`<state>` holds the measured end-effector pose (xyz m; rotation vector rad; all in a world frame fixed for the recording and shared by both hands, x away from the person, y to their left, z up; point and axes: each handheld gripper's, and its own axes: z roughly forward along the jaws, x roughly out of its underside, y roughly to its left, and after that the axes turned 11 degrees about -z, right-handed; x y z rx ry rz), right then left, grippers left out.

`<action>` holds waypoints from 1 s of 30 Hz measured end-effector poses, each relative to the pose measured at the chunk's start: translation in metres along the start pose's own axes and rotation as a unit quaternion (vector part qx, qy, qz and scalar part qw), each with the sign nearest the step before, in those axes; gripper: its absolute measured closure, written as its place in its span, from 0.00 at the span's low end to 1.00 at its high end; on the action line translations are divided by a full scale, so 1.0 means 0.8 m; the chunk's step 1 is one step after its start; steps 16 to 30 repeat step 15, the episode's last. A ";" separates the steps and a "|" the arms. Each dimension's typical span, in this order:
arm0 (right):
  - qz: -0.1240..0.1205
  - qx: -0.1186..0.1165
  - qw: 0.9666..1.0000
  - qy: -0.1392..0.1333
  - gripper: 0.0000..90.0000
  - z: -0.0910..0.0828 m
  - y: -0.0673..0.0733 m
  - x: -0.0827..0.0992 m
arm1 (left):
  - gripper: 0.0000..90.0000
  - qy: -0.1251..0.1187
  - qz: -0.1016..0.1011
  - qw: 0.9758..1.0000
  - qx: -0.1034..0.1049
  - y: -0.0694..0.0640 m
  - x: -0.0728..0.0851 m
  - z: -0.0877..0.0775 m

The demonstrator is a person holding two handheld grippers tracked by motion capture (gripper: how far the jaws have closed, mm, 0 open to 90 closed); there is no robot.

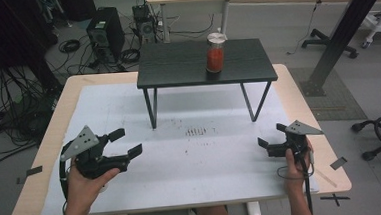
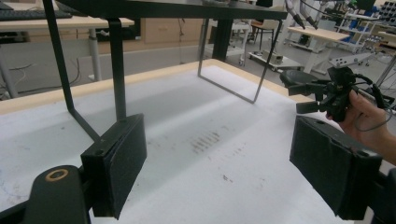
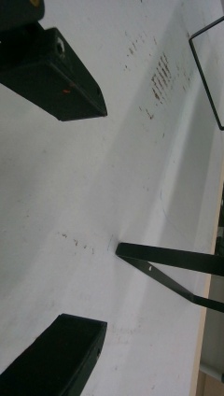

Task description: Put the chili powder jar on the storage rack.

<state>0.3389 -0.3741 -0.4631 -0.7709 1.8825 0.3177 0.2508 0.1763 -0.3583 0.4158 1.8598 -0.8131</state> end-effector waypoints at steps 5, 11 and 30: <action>-0.003 -0.002 1.000 -0.002 0.00 0.000 0.000 0.000 | 0.21 0.003 -0.001 1.000 0.000 0.001 0.000 0.003; -0.004 -0.002 1.000 -0.004 0.00 -0.001 0.001 -0.001 | 0.21 0.004 -0.003 1.000 0.003 0.002 0.001 0.008; -0.003 -0.001 1.000 -0.007 0.00 -0.002 0.001 -0.001 | 0.20 0.007 -0.004 1.000 0.003 0.002 0.002 0.011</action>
